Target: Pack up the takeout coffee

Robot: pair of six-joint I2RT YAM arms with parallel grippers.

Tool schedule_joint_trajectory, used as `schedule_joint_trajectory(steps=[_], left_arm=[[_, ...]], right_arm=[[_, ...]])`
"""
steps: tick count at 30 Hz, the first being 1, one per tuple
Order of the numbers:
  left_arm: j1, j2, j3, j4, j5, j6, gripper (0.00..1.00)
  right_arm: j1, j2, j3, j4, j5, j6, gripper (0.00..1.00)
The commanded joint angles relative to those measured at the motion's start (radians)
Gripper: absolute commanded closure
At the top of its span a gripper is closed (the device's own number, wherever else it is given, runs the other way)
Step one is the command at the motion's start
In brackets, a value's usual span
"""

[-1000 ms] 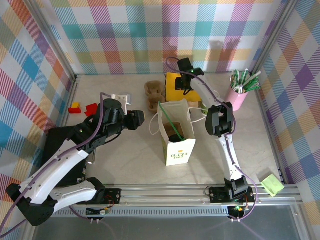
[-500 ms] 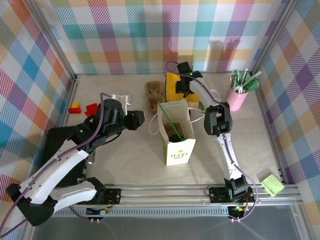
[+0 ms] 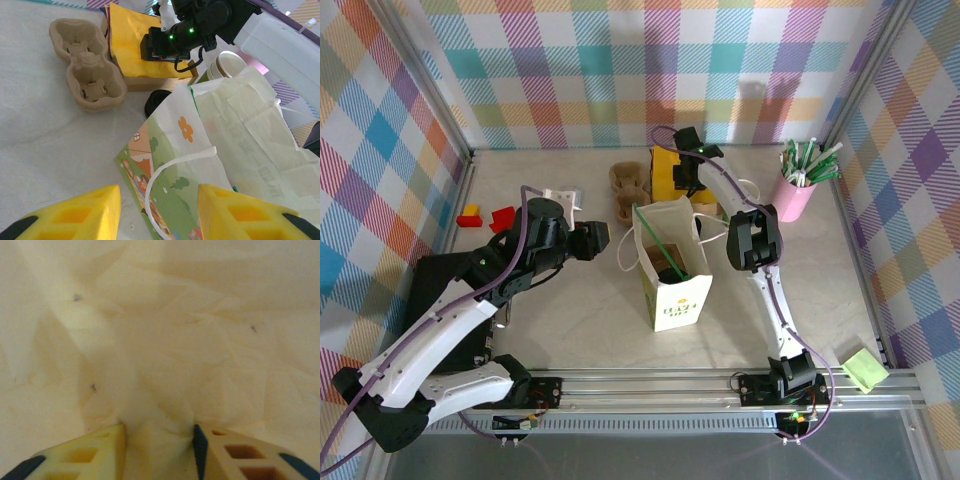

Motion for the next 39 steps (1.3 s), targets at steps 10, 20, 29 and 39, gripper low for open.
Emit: schedule_joint_trajectory(steps=[10,20,29,39], left_arm=[[-0.005,-0.022,-0.013,0.012,-0.004,-0.001,0.56],[-0.005,-0.029,-0.003,0.0,-0.009,0.004,0.56],[-0.005,-0.015,0.039,-0.003,-0.001,0.004,0.56],[-0.044,0.131,0.236,-0.077,0.013,0.036,0.58]], right_arm=[[-0.012,-0.079,0.031,-0.002,-0.019,-0.016,0.9],[-0.015,-0.228,0.035,-0.012,-0.038,-0.03,1.0],[-0.026,-0.396,0.035,-0.09,-0.057,-0.03,1.0],[-0.027,-0.612,0.034,-0.24,-0.164,-0.013,1.0]])
